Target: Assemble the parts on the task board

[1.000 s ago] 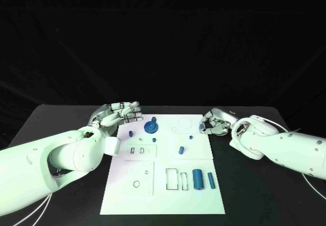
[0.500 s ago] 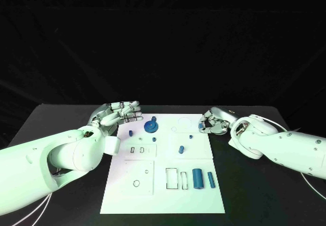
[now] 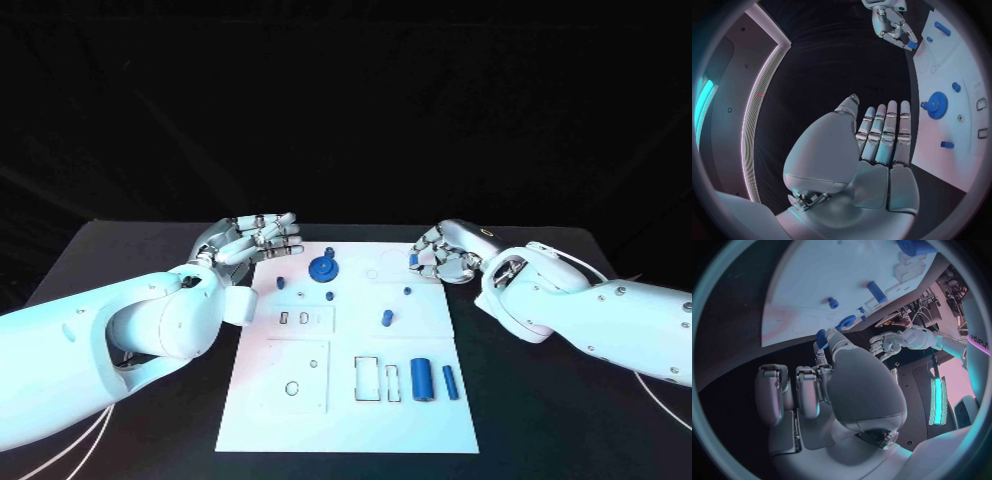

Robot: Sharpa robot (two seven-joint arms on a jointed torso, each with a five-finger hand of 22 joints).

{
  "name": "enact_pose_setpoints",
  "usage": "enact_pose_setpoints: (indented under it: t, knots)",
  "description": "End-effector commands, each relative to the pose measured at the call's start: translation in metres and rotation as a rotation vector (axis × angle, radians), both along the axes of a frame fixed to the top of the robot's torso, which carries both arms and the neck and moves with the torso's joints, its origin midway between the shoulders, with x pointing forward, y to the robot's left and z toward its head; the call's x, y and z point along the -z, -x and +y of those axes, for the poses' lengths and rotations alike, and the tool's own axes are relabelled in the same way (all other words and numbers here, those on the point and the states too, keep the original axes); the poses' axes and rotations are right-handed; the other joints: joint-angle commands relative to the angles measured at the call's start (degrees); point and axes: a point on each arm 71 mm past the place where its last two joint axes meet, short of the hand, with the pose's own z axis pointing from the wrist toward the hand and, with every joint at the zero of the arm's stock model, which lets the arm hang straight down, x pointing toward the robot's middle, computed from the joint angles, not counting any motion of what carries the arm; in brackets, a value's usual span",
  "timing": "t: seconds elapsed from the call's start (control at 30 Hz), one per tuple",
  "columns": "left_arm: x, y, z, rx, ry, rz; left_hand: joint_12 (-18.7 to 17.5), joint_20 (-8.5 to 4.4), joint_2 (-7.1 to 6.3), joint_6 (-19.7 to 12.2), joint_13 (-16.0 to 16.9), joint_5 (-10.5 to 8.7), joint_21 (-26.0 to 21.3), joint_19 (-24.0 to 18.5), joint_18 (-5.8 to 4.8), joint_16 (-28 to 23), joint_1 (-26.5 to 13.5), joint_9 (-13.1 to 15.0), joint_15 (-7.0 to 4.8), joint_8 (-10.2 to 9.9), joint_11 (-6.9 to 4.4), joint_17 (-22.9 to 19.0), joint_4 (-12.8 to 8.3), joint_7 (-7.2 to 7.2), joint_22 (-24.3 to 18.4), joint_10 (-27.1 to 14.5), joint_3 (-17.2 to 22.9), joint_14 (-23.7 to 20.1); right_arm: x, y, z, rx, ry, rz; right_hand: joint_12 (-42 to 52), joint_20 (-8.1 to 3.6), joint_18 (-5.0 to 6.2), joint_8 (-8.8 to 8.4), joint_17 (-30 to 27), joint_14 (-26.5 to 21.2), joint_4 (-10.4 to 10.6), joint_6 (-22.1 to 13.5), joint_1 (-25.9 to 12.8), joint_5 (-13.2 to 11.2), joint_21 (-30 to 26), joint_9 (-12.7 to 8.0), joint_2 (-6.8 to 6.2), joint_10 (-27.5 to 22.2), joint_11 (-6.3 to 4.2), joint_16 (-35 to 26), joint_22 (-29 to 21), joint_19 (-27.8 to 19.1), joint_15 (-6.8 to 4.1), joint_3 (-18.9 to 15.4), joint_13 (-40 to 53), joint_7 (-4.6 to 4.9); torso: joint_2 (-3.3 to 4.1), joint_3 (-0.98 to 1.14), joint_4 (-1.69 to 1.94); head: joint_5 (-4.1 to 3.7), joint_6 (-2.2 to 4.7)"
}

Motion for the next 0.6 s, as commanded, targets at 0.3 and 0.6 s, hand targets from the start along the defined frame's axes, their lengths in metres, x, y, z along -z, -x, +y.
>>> enact_pose_setpoints:
  t: [0.3,0.6]
  knots:
    - [0.002,-0.010,0.001,-0.006,-0.004,-0.013,-0.4,-0.08,0.02,0.2,0.0,0.05,0.4,-0.1,0.34,-0.2,0.5,0.0,0.06,-0.4,-0.09,0.1,-0.3,0.13,0.1,0.4,0.1,0.5,-0.007,0.023,0.083,-0.134,0.050,-0.003,0.3,-0.48,-0.60,0.83,13.4,5.6,0.4,1.6,-0.9,0.7,0.2,1.3,-0.04,0.2,-0.54,0.2,10.3,2.1,-0.31,0.2,6.9,-1.42,-1.27,-0.63,0.22,2.00,-1.33]
    - [0.004,-0.014,0.005,-0.028,-0.010,-0.015,-0.4,-0.09,0.12,0.3,0.0,0.06,0.5,-0.1,0.35,-0.2,0.5,0.1,0.04,-0.3,-0.14,0.1,-0.3,0.07,0.1,0.5,0.2,0.6,0.004,0.031,0.132,-0.215,0.102,0.006,0.3,-0.50,-0.59,0.90,13.4,5.6,0.5,1.7,-1.1,0.7,0.2,1.3,-0.05,0.2,-0.57,0.2,10.3,2.1,-0.33,0.2,6.9,-1.46,-1.53,-1.19,0.52,2.82,-2.20]
